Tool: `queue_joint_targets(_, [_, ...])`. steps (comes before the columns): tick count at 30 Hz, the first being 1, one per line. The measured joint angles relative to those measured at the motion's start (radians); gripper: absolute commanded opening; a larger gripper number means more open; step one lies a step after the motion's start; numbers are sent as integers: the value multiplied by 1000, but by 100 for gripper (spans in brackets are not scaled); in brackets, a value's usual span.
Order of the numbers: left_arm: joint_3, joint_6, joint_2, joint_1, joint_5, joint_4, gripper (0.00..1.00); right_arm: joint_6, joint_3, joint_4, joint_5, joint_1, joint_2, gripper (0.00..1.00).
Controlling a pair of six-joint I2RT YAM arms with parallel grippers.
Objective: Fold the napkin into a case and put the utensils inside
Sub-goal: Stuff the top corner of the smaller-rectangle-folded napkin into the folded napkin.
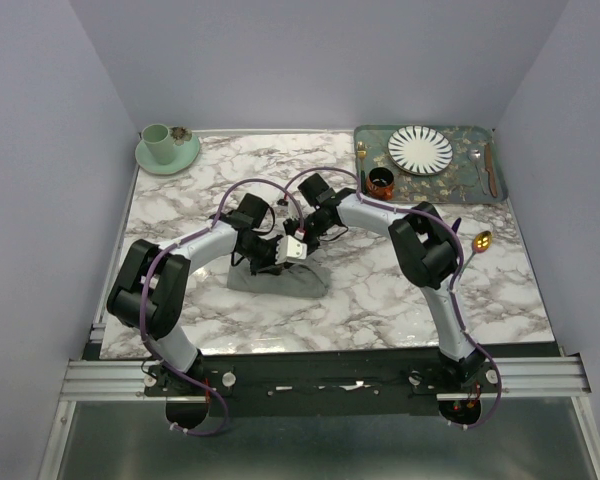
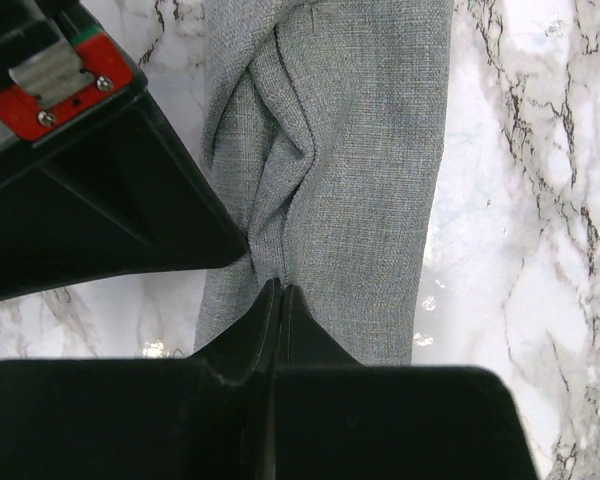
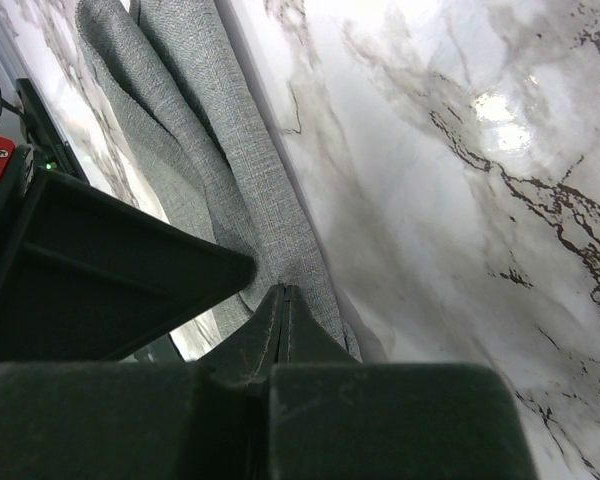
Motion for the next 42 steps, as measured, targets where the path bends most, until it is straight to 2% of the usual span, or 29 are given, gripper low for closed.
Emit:
queue_joint_targets(35, [8,-83,3,-46,-23,65,1,-23,-14,1,-5,4,0,1])
queue_joint_targets(36, [6,-83,3,-46,-23,67,11,-23,-14,1,-5,4,0,1])
queue_joint_targets(37, [1,-82,2,-46,-26,69,35,-23,-14,1,-5,5,0,1])
queue_joint_targets(38, [-1,-82,1,-46,-27,69,40,-24,-14,1,-5,5,0,1])
queue_joint_targets(42, [-29,-87,-30,-40,-31,81,40,-24,-14,1,-5,5,0,1])
